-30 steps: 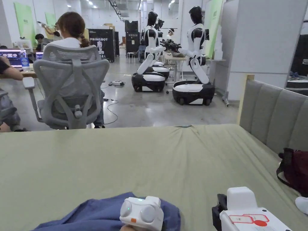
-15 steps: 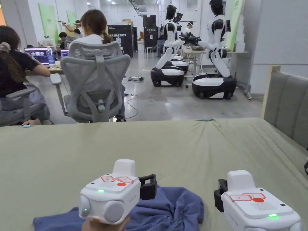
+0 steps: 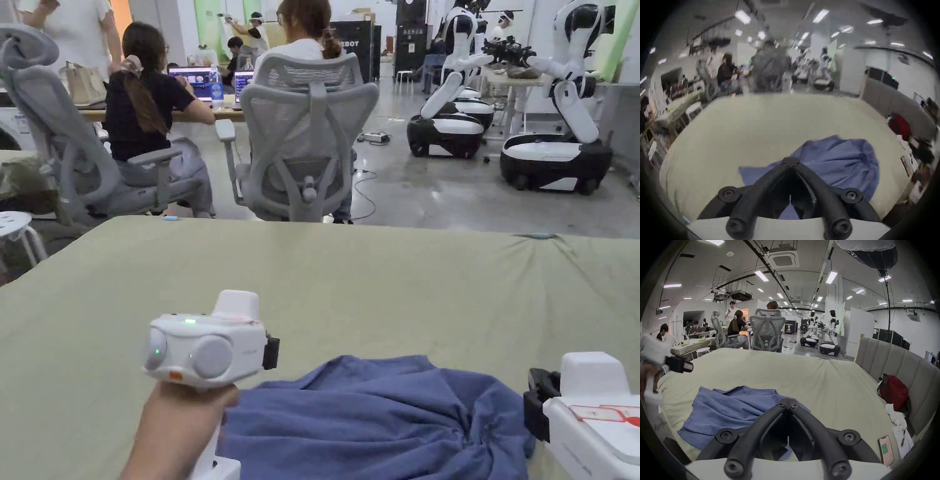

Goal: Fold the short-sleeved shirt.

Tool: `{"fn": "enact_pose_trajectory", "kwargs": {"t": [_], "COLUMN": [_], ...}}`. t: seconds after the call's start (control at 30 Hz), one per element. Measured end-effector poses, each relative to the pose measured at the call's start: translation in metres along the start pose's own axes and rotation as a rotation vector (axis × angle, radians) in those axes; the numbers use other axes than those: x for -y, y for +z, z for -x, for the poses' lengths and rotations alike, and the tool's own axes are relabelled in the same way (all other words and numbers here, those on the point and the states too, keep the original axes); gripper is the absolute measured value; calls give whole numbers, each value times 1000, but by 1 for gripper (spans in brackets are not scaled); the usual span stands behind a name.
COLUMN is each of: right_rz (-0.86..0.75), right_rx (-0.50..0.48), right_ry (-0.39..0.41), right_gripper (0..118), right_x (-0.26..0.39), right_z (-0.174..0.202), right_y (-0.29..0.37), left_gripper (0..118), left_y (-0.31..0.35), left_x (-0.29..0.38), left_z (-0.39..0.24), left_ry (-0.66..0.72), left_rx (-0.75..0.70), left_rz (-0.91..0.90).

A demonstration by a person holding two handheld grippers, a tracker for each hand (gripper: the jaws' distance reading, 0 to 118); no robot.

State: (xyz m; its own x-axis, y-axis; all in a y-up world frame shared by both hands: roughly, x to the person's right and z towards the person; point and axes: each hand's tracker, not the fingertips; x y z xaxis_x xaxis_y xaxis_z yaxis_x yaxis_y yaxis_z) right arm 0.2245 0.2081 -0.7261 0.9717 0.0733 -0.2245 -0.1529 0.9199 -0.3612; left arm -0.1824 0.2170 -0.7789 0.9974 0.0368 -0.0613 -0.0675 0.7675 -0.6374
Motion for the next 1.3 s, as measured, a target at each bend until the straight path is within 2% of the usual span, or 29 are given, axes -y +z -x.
{"fn": "enact_pose_trajectory", "kwargs": {"t": [0.13,0.27,0.3,0.33,0.37,0.4,0.43,0.57,0.6,0.63,0.67,0.7,0.8,0.9,1.0,1.13,1.2,1.23,1.27,1.3], "right_rz": [16,42,52,61,70,78,85,108,113,115,119,123,134,165,241,357,386,411,422,416], "right_rx": [5,11,12,14,16,19,20,32,33,36,44,47,50,57,69,18,-48,-69,-55,-48], "right_ry": [1,6,6,11,17,19,19,10,8,9,9,6,-4,-12,-9,24,-7,-34,-28,-20], "right_gripper": [0,0,0,0,0,0,0,0,0,0,0,0,0,0,0,0,0,3,17,43], "right_x": [3,10,12,14,16,18,20,28,30,31,33,33,32,30,35,50,59,64,67,70], "right_z": [-4,-8,-9,-10,-11,-12,-14,-22,-24,-26,-29,-33,-45,-64,-85,-101,-103,-104,-103,-100], "right_y": [-9,-24,-29,-33,-37,-41,-44,-52,-53,-53,-53,-54,-59,-73,-103,-148,-167,-178,-187,-195], "left_gripper": [0,0,10,55,91,114,112,64,58,44,10,0,0,0,0,0,0,0,0,0], "left_y": [-79,-132,-141,-149,-157,-163,-168,-186,-185,-183,-176,-171,-152,-114,-72,-49,-48,-47,-50,-51], "left_x": [-11,3,5,7,10,12,14,21,24,25,20,17,10,-2,-8,-5,-2,-1,-1,0], "left_z": [69,93,96,98,98,98,98,109,111,110,107,105,105,110,98,90,87,86,86,85], "left_ry": [188,253,268,265,235,200,168,266,286,276,254,243,232,314,278,250,249,245,243,242], "left_rx": [-70,-64,-55,-71,-126,-154,-178,-201,-152,-167,-182,-177,-156,-70,-42,-32,-28,-26,-27,-26], "left_rz": [284,423,437,435,425,421,401,417,438,430,415,409,361,225,123,95,91,92,93,94]}}
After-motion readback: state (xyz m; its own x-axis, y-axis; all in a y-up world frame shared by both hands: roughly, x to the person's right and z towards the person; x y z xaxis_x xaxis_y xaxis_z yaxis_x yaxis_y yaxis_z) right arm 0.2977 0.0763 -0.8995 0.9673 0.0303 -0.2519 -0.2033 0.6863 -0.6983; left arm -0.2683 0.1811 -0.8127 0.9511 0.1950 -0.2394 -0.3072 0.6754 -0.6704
